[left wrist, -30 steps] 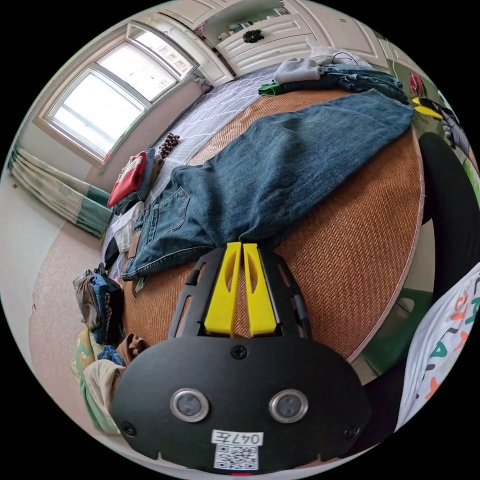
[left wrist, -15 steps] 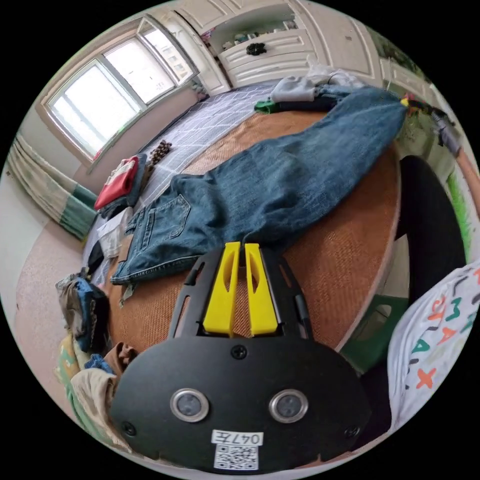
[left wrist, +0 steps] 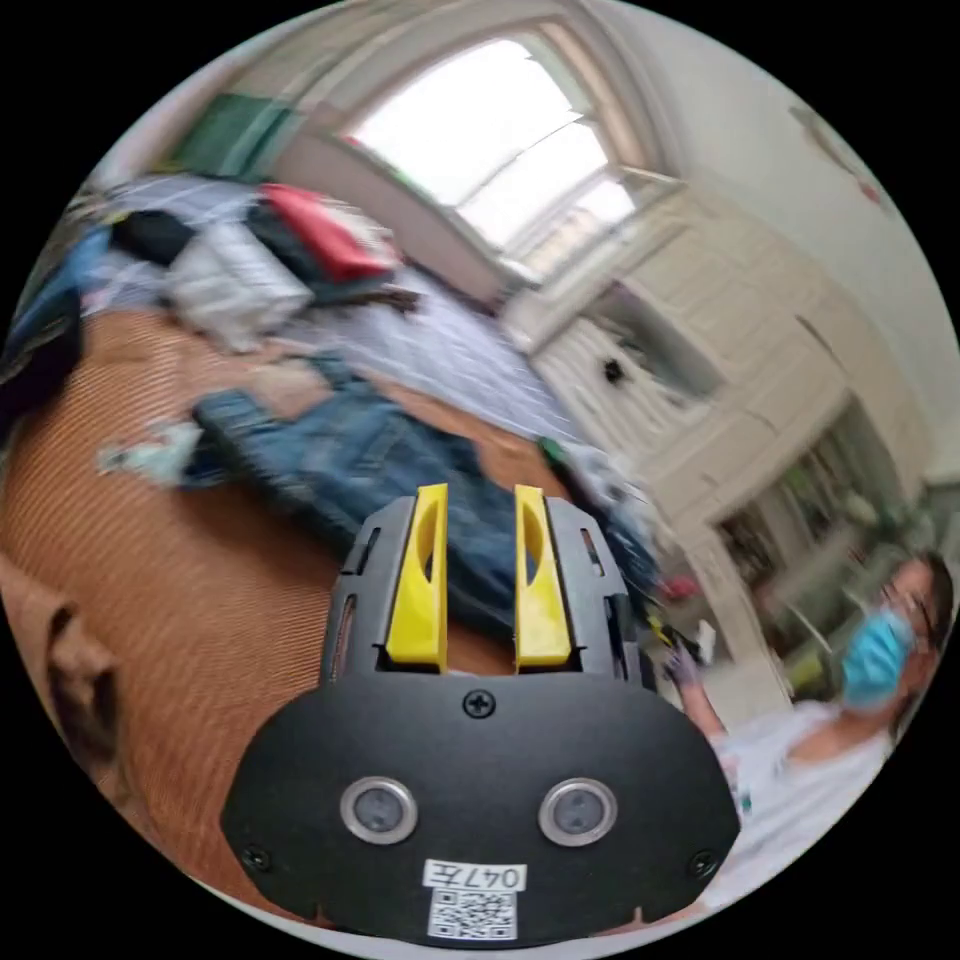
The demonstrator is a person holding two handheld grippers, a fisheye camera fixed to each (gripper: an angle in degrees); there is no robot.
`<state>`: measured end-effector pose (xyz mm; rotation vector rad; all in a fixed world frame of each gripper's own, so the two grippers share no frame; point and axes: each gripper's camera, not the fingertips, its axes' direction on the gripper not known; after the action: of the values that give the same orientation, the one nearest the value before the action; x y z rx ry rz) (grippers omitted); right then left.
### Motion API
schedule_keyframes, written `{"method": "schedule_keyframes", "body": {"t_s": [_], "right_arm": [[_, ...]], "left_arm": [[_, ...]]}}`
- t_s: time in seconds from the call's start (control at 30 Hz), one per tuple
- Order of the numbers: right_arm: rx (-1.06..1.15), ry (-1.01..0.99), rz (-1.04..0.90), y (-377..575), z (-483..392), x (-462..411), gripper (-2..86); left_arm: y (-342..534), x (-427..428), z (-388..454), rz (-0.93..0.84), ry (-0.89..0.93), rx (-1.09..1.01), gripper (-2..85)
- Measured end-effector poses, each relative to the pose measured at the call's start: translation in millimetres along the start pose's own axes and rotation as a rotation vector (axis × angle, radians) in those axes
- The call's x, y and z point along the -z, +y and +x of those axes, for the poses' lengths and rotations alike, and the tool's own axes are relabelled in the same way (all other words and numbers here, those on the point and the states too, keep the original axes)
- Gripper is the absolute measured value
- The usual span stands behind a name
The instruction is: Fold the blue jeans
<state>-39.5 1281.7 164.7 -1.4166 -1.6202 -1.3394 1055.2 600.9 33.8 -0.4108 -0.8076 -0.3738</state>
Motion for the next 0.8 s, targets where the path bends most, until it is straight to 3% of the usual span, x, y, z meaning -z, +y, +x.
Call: {"method": "schedule_keyframes", "body": {"t_s": [0.1, 0.17, 0.33, 0.47, 0.6, 0.67, 0.73, 0.77, 0.8], "right_arm": [[0.011, 0.001, -0.016, -29, 7, 20, 0.3], [0.03, 0.004, -0.015, -55, 9, 40, 0.2], [0.059, 0.016, -0.014, -109, 15, 81, 0.2], [0.085, 0.047, -0.025, -158, 23, 113, 0.2], [0.081, 0.047, -0.026, -205, 39, 139, 0.2], [0.082, 0.04, -0.017, -240, 49, 161, 0.2], [0.09, 0.049, 0.001, -267, 56, 180, 0.2], [0.087, 0.056, 0.013, -285, 63, 191, 0.2], [0.084, 0.054, 0.014, -294, 67, 195, 0.2]], "left_arm": [[-8, -7, -45, 0.017, -0.269, 0.155, 17.9], [-21, -30, -60, -0.025, -0.332, 0.196, 20.7], [-60, -108, -74, -0.144, -0.461, 0.21, 17.7], [-65, -204, -31, -0.402, -0.723, -0.076, 13.3], [-35, -252, 26, -0.486, -0.902, -0.454, 5.1], [-29, -226, 43, -0.377, -0.778, -0.505, 4.4], [-32, -156, 13, -0.138, -0.427, -0.313, 3.9], [-23, -122, -43, -0.016, -0.198, -0.106, 3.8], [-2, -112, -97, 0.028, -0.114, 0.056, 3.8]]}}
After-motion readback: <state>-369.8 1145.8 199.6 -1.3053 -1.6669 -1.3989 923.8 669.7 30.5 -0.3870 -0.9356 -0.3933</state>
